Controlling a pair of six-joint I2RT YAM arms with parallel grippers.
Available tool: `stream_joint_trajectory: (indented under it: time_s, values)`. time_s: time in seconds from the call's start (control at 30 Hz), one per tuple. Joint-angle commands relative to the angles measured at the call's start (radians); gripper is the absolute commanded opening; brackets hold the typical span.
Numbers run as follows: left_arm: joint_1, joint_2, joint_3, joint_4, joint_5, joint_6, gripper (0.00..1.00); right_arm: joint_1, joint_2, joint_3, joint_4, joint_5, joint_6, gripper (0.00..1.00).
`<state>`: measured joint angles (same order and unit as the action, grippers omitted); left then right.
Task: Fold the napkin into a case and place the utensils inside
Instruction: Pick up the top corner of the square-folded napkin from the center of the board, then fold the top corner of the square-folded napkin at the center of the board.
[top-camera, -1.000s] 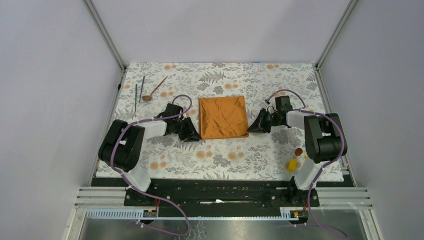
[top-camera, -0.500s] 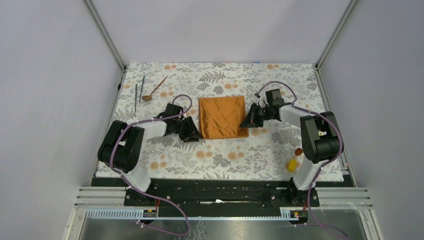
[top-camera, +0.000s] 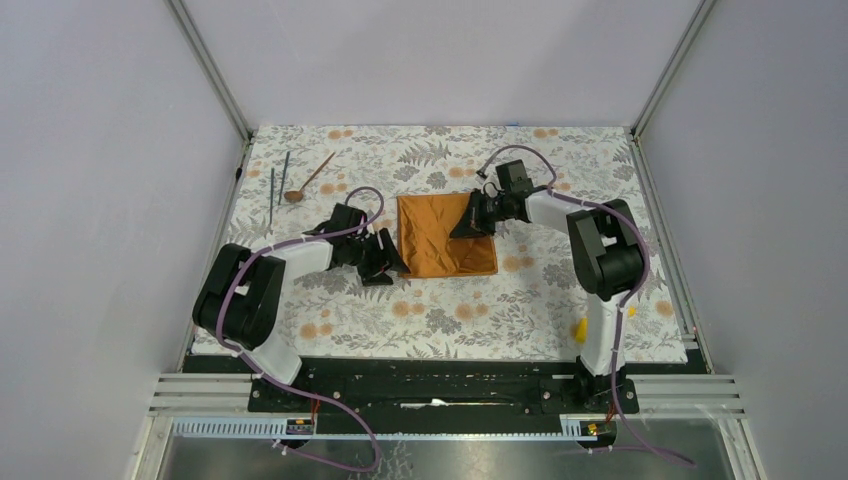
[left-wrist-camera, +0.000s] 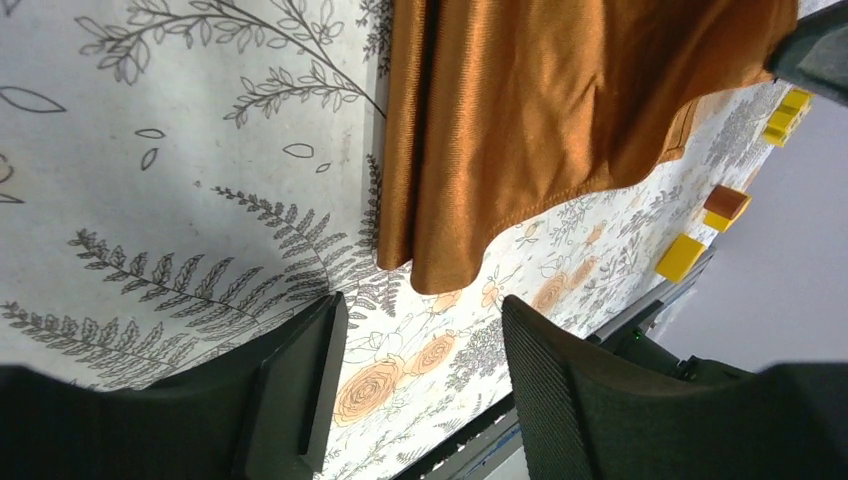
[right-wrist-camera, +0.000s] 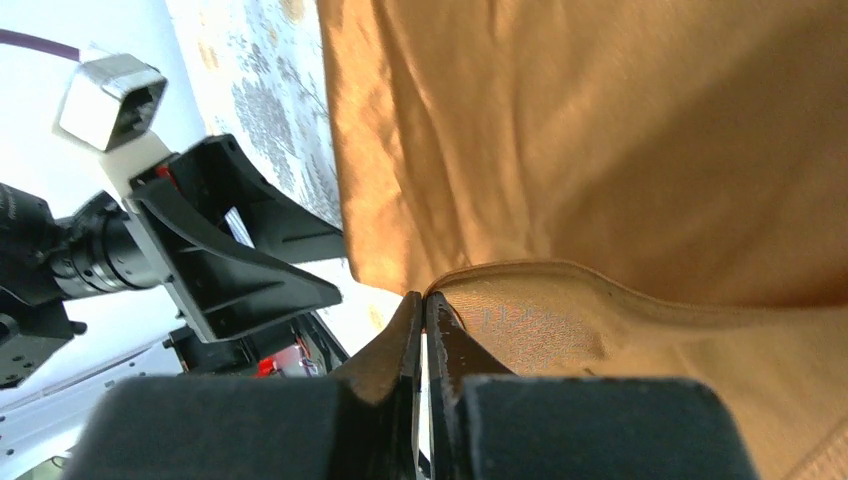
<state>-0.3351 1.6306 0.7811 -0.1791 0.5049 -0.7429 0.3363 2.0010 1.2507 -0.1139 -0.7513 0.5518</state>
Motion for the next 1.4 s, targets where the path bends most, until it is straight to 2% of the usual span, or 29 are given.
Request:
stream_joint_trajectory:
  time_s: [0.0, 0.07, 0.2, 0.43, 0.83, 1.37]
  values:
    - [0.002, 0.043, 0.022, -0.018, -0.094, 0.027, 0.58, 0.035, 0.064, 0.117, 0.037, -0.023, 0.045, 0.0]
    - [0.004, 0.071, 0.017, -0.014, -0.128, 0.032, 0.47, 0.047, 0.101, 0.163, 0.071, -0.033, 0.081, 0.0]
    - [0.006, 0.117, 0.0, 0.006, -0.144, 0.037, 0.38, 0.076, 0.189, 0.254, 0.178, -0.049, 0.173, 0.0]
    - [0.007, 0.118, -0.002, -0.027, -0.205, 0.045, 0.3, 0.1, 0.342, 0.39, 0.323, -0.027, 0.305, 0.0]
    - [0.008, 0.123, -0.021, -0.047, -0.231, 0.043, 0.16, 0.103, 0.465, 0.518, 0.414, -0.012, 0.372, 0.0]
    - [0.009, 0.126, -0.041, -0.036, -0.222, 0.042, 0.12, 0.107, 0.604, 0.722, 0.364, -0.02, 0.376, 0.0]
